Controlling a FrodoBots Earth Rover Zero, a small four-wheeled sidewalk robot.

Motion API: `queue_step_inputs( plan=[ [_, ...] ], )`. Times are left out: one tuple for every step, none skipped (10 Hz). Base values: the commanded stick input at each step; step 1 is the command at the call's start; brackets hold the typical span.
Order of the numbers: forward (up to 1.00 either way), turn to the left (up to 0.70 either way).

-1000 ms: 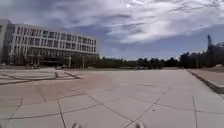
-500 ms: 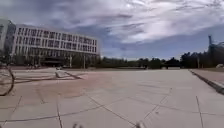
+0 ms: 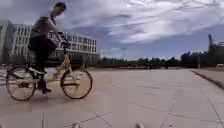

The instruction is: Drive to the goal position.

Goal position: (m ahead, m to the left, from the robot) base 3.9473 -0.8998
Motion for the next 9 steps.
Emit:
queue_step_inputs(
  plan=[
    [0.70, -0.02],
    [0.70, 0.00],
    [0.70, 0.00],
    [0.70, 0.00],
    [0.70, 0.00],
    [0.70, 0.00],
    [0.70, 0.00],
    [0.70, 0.00],
    [0.70, 0.00]
  ],
)
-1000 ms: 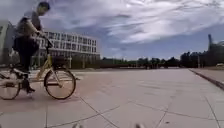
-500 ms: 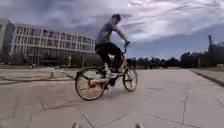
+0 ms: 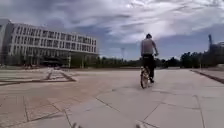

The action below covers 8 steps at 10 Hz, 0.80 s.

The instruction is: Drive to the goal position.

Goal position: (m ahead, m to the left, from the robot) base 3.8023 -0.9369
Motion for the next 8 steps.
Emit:
queue_step_inputs(
  plan=[
    [0.70, 0.00],
    [0.70, 0.00],
    [0.70, 0.00],
    [0.70, 0.00],
    [0.70, 0.00],
    [0.70, 0.00],
    [0.39, 0.00],
    [0.00, 0.00]
  ],
)
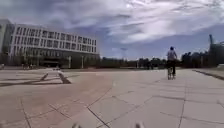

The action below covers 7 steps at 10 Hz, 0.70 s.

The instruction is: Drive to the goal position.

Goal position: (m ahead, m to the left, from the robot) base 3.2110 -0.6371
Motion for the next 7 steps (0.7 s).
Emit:
queue_step_inputs(
  plan=[
    [0.00, 0.00],
    [0.00, 0.00],
    [0.00, 0.00],
    [0.00, 0.00],
    [0.00, -0.49],
    [0.00, -0.67],
    [0.00, -0.67]
  ],
)
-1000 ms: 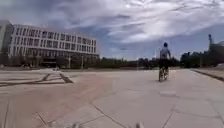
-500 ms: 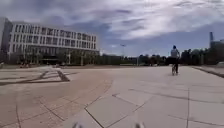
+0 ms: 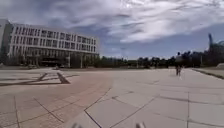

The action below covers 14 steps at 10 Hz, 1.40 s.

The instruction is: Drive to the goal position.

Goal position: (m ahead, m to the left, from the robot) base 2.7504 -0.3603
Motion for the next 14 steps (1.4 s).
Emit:
queue_step_inputs(
  plan=[
    [0.00, -0.68],
    [0.00, -0.68],
    [0.00, -0.68],
    [0.00, -0.68],
    [0.00, -0.68],
    [0.00, -0.68],
    [0.00, -0.68],
    [0.00, -0.68],
    [0.00, -0.68],
    [0.00, -0.68],
    [0.00, -0.68],
    [0.70, -0.09],
    [0.70, 0.00],
    [0.70, 0.00]
  ],
)
